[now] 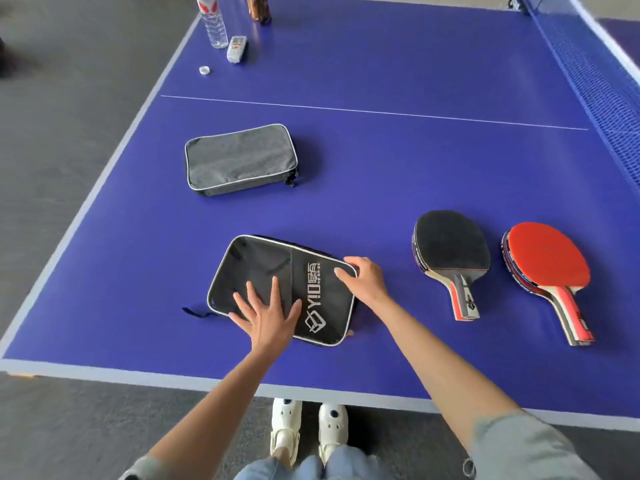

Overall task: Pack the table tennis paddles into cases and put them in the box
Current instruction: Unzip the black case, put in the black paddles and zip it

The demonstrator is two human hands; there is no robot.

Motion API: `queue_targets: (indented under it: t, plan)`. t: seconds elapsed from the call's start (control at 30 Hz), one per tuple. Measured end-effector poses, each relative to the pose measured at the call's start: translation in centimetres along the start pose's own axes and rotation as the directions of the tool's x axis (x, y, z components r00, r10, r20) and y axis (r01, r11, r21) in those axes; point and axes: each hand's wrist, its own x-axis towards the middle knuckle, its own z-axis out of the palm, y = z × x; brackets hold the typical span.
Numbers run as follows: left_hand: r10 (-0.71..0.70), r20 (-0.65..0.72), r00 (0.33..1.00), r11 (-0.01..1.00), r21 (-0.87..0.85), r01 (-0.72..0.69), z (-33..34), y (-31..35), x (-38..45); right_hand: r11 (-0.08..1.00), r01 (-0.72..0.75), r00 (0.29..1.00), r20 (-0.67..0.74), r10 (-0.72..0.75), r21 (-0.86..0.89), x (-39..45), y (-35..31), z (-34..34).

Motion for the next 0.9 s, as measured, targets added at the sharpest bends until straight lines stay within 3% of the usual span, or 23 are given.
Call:
queue_targets:
  t: [0.13, 0.37, 0.53, 0.63, 0.73, 0.83, 0.9]
  plan:
    - [0.022, 0.038, 0.999, 0.996, -0.082, -0.019, -0.4, -0.6, 0.1, 0.996, -0.056, 0.998, 0.019, 0.055, 0.073, 0.4, -0.5, -0.3]
    - [0.180, 0.223, 0.958, 0.983, -0.014, -0.182, -1.7, 2.8, 4.0, 0.997, 0.008, 0.975, -0.221, 0.008, 0.075, -4.5, 2.0, -1.2]
    - [0.202, 0.234, 0.951, 0.974, 0.052, -0.219, -0.2, 6.2, 3.6, 0.987, -0.028, 0.966, -0.250, 0.067, 0.158, -7.5, 3.6, 0.4]
    - [0.167, 0.150, 0.974, 0.985, 0.012, -0.171, 0.8, 7.8, 2.5, 0.924, -0.089, 0.961, -0.212, 0.178, 0.373, -7.9, 3.2, 0.3]
    - [0.122, 0.120, 0.985, 0.992, -0.033, -0.119, 0.9, 9.2, 2.1, 0.851, -0.085, 0.980, -0.112, 0.166, 0.519, -7.7, 2.7, -0.4]
    - [0.116, 0.121, 0.986, 0.990, -0.092, -0.106, 0.5, 9.4, 2.2, 0.813, -0.090, 0.994, -0.001, 0.111, 0.575, -7.3, 3.3, -0.7]
    - [0.158, 0.103, 0.982, 0.978, -0.150, -0.142, 0.1, 8.9, 2.2, 0.864, -0.018, 1.000, 0.000, 0.021, 0.504, -6.5, 4.0, -0.6]
